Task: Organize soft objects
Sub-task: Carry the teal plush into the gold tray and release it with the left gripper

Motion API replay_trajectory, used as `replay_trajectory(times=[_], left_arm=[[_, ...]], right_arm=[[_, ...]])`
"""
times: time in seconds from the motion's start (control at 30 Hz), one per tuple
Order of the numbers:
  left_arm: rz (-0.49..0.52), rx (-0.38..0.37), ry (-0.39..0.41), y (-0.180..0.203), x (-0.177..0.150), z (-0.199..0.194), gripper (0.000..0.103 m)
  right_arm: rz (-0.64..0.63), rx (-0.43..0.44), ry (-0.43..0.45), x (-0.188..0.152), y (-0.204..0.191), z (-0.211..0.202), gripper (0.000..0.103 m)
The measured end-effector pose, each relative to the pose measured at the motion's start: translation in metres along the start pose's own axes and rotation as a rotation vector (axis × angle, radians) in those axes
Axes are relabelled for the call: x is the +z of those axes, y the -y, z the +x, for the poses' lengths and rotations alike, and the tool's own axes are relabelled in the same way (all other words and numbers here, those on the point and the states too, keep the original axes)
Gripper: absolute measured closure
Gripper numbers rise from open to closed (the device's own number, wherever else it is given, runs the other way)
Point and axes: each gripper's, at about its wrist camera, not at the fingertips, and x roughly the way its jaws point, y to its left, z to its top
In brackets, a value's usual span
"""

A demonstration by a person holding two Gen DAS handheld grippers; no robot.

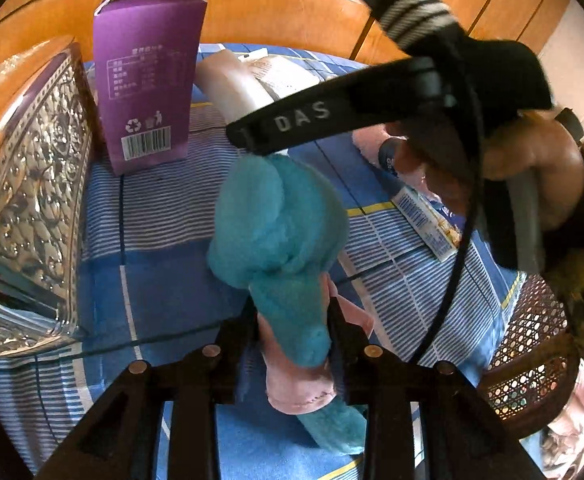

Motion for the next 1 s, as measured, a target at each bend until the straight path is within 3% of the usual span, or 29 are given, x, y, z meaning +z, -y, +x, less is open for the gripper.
replay_trajectory(times=[0.13, 0.17, 0.2, 0.3, 0.5, 0.7, 0.83, 1.0], left_arm=[[-0.011, -0.017, 0.006, -0.005, -0.002, 0.001, 0.07], [-0.012, -0.018, 0.007, -0.005, -0.002, 0.001, 0.07], [-0.013, -0.018, 0.008, -0.005, -0.002, 0.001, 0.07], [-0.004, -0.014, 0.015, -0.006, -0.003, 0.002, 0.071], [0.033, -0.002, 0.024, 0.003, -0.001, 0.002, 0.08], [0.064, -0.005, 0.062, 0.011, 0.011, -0.01, 0.08], [0.055, -0.029, 0.133, 0.019, 0.041, -0.035, 0.08], [0.053, -0.064, 0.23, 0.028, 0.108, -0.068, 0.08]], right_arm=[[-0.028, 0.024, -0.022, 0.01, 0.002, 0.012, 0.031], [-0.012, 0.058, -0.02, 0.01, 0.005, 0.014, 0.035], [0.004, 0.078, -0.014, 0.012, 0.007, 0.017, 0.048], [0.09, 0.087, 0.025, 0.008, 0.018, 0.007, 0.054], [0.317, 0.056, 0.085, -0.02, 0.045, -0.036, 0.054], [0.495, 0.027, 0.132, -0.061, 0.062, -0.063, 0.053], [0.556, 0.018, 0.149, -0.074, 0.071, -0.068, 0.053], [0.529, 0.035, 0.155, -0.072, 0.066, -0.068, 0.053]])
